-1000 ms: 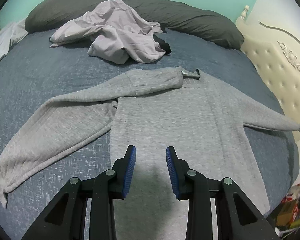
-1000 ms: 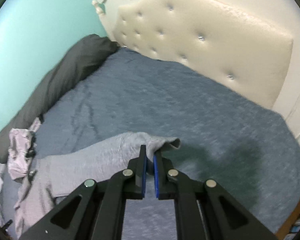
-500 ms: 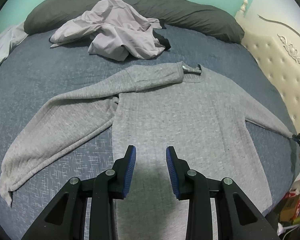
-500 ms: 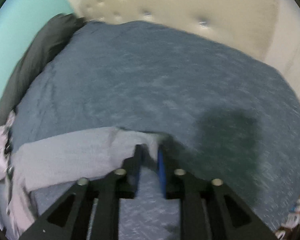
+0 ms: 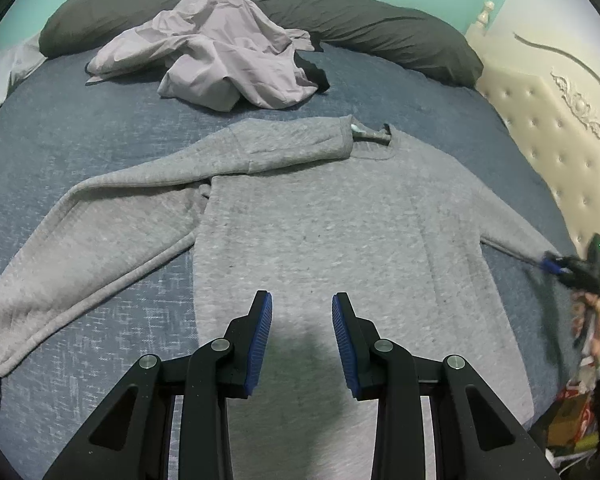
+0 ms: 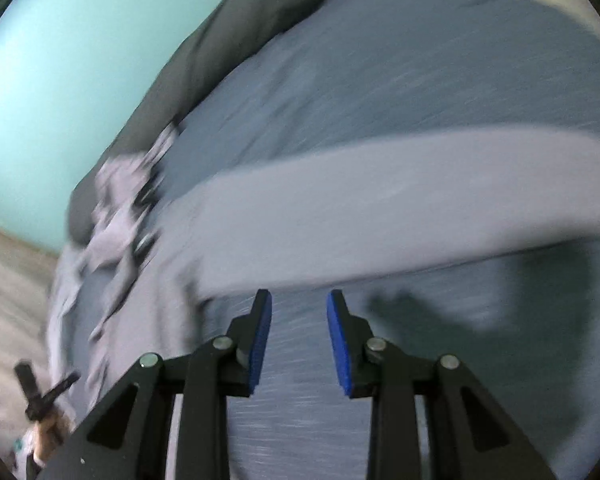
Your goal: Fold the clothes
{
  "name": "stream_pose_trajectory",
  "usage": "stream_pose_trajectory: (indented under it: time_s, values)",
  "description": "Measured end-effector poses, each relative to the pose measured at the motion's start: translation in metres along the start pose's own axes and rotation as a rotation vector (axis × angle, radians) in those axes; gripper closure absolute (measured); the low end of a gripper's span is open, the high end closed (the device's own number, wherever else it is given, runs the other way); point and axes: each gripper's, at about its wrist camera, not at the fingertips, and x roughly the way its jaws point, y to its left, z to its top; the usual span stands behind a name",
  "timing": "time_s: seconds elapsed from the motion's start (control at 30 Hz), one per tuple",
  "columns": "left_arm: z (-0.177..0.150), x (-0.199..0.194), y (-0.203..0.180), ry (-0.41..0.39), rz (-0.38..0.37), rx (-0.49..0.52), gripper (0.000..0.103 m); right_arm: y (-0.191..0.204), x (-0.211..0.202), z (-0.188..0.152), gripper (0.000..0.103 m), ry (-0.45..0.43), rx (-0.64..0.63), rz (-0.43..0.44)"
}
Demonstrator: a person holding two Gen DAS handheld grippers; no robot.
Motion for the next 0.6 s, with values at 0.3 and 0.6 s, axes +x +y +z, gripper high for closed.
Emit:
stream_pose_trajectory:
  time_s: [0.3, 0.6]
  values:
    - [0.004, -0.002, 0.008, -0.023, -0.044, -0.019, 0.069, 0.059, 0.114, -0.041, 0.056, 0.08, 0.167, 0.137]
    - [0.002, -0.002, 0.034, -0.022, -0.034, -0.05, 0.069, 0.061, 0.151, -0.029, 0.07, 0.014, 0.268, 0.157]
